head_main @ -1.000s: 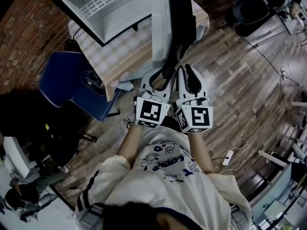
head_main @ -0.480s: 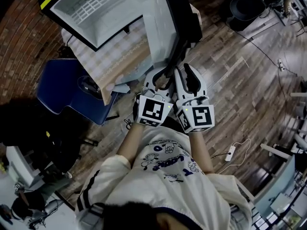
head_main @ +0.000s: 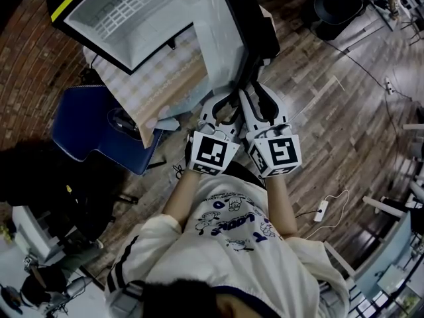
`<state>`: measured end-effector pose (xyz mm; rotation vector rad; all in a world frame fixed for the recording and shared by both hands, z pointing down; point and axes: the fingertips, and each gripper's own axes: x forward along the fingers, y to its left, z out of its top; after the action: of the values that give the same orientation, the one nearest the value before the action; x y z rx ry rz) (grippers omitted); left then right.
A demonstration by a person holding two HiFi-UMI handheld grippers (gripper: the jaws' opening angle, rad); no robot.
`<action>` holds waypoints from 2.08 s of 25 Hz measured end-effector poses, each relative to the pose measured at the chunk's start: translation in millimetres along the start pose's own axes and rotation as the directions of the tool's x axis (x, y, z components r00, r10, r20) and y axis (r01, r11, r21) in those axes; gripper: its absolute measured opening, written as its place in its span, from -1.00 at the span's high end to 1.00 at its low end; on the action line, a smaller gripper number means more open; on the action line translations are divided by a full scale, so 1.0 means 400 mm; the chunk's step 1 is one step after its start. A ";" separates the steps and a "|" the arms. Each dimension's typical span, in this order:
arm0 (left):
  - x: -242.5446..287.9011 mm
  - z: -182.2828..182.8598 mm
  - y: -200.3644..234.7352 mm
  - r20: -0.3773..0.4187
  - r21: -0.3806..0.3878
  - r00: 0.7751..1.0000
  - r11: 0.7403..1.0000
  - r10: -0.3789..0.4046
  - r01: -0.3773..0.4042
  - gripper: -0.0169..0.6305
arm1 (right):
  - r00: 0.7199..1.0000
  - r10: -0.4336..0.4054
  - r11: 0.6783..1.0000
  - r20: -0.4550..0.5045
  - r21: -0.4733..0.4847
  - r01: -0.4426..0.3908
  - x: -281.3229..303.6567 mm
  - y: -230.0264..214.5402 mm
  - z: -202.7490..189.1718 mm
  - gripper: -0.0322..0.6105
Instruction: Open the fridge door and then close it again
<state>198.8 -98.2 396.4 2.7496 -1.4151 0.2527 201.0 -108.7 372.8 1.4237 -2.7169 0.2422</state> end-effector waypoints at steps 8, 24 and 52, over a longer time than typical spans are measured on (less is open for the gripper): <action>0.021 0.005 -0.017 0.004 0.008 1.000 1.000 -0.017 0.017 0.61 | 1.000 -0.028 1.000 0.009 -0.009 0.028 -0.009 -0.052 0.002 0.46; 0.050 0.014 -0.037 0.000 0.011 1.000 0.999 -0.031 0.031 0.61 | 0.994 -0.100 0.995 0.033 -0.025 0.101 -0.038 -0.212 0.021 0.49; 0.017 -0.007 0.016 -0.012 -0.004 1.000 1.000 0.019 -0.019 0.61 | 0.975 -0.216 0.975 0.047 -0.038 0.217 -0.035 -0.421 0.042 0.54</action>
<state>197.2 -107.0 400.0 2.7277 -1.4382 0.2671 347.6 -194.3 372.8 1.7139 -2.5521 0.1413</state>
